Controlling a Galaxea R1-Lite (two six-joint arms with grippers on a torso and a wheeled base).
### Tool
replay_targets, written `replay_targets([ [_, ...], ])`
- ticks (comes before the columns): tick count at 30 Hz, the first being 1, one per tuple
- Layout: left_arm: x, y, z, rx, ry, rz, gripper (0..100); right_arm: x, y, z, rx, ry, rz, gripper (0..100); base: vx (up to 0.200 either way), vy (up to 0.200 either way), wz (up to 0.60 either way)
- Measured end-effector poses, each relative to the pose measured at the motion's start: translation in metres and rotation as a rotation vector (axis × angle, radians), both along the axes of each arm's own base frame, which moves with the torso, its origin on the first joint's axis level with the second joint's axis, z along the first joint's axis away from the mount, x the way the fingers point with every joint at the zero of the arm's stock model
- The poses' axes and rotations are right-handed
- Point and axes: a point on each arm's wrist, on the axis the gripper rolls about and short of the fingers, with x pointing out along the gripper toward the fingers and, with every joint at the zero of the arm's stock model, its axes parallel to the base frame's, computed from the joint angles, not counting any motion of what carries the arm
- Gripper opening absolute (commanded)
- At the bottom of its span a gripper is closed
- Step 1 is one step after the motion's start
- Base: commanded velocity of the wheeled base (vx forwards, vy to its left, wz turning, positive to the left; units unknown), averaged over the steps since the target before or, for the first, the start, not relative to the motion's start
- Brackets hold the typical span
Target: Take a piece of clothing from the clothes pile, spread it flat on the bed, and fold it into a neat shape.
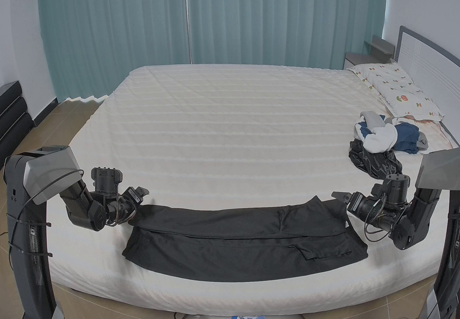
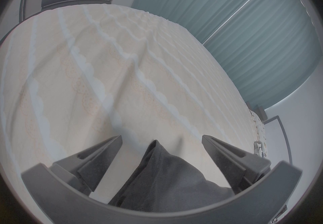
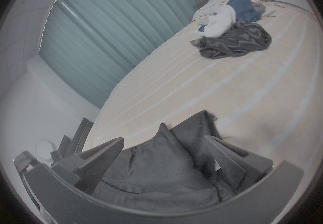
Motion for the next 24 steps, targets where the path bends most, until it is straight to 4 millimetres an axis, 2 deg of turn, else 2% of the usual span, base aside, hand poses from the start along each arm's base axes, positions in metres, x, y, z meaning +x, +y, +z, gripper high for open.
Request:
replay_targets([
  [5,0.000,0.001,0.001,-0.003,-0.004,0.005,100,0.000,0.016,-0.009,-0.067,0.012,0.084,100,0.000,0.000,0.00],
  [15,-0.002,0.001,0.001,0.000,0.000,0.003,100,0.011,0.024,-0.038,-0.109,0.060,0.122,100,0.000,0.000,0.00],
  [16,-0.002,0.001,0.001,0.001,0.000,0.004,100,0.010,0.024,-0.040,-0.110,0.066,0.122,0,0.000,0.000,0.00],
  [24,-0.002,0.000,0.001,0.003,0.000,0.001,100,0.007,0.020,-0.047,-0.114,0.092,0.108,0,0.000,0.000,0.00],
])
